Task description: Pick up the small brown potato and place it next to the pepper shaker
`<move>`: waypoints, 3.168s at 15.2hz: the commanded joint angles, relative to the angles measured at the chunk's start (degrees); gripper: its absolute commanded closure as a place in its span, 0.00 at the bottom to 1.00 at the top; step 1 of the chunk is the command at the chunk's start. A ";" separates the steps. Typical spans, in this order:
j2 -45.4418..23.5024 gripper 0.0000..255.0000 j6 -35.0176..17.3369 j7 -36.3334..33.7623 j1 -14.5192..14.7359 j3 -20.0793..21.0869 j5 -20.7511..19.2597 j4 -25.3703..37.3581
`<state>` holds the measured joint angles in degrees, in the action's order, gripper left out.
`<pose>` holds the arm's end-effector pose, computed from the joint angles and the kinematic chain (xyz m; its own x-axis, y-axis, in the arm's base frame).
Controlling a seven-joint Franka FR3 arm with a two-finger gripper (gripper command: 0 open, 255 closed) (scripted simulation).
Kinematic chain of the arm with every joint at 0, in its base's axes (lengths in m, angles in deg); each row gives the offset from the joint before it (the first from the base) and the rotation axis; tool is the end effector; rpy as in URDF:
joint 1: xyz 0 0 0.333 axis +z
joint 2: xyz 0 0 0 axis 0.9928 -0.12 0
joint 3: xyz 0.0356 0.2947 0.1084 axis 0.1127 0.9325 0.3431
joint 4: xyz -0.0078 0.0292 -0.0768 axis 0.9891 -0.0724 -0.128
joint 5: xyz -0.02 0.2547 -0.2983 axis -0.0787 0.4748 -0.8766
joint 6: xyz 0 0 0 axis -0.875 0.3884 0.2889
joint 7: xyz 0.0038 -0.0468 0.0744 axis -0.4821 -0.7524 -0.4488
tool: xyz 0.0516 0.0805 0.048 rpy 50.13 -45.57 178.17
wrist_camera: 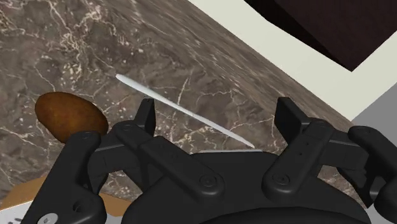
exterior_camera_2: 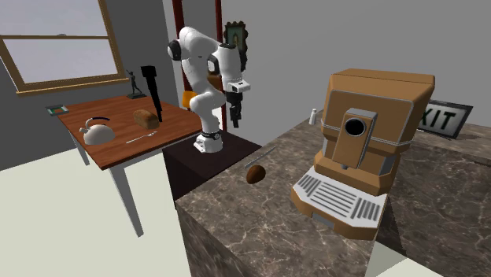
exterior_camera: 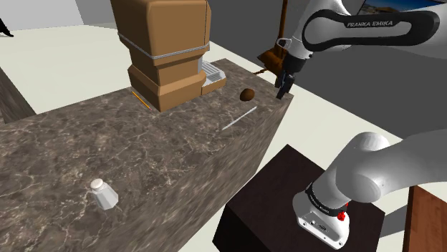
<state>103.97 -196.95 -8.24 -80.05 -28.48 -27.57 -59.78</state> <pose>0.3598 -0.1302 0.4826 0.8140 0.5735 0.0921 0.5788 -0.8143 -0.0449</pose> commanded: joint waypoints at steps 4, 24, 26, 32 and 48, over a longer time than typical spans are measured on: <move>-11.46 0.00 -4.90 19.90 4.55 -10.66 2.89 6.02; -58.87 0.00 -0.11 78.21 2.47 -16.65 36.77 38.14; -59.55 0.00 -1.67 78.67 2.61 -16.21 37.52 37.09; -59.55 0.00 -1.67 78.67 2.61 -16.21 37.52 37.09; -57.87 1.00 0.40 77.43 3.04 -16.89 36.15 38.00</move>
<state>45.70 -197.16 69.42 -77.02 -45.18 8.94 -22.08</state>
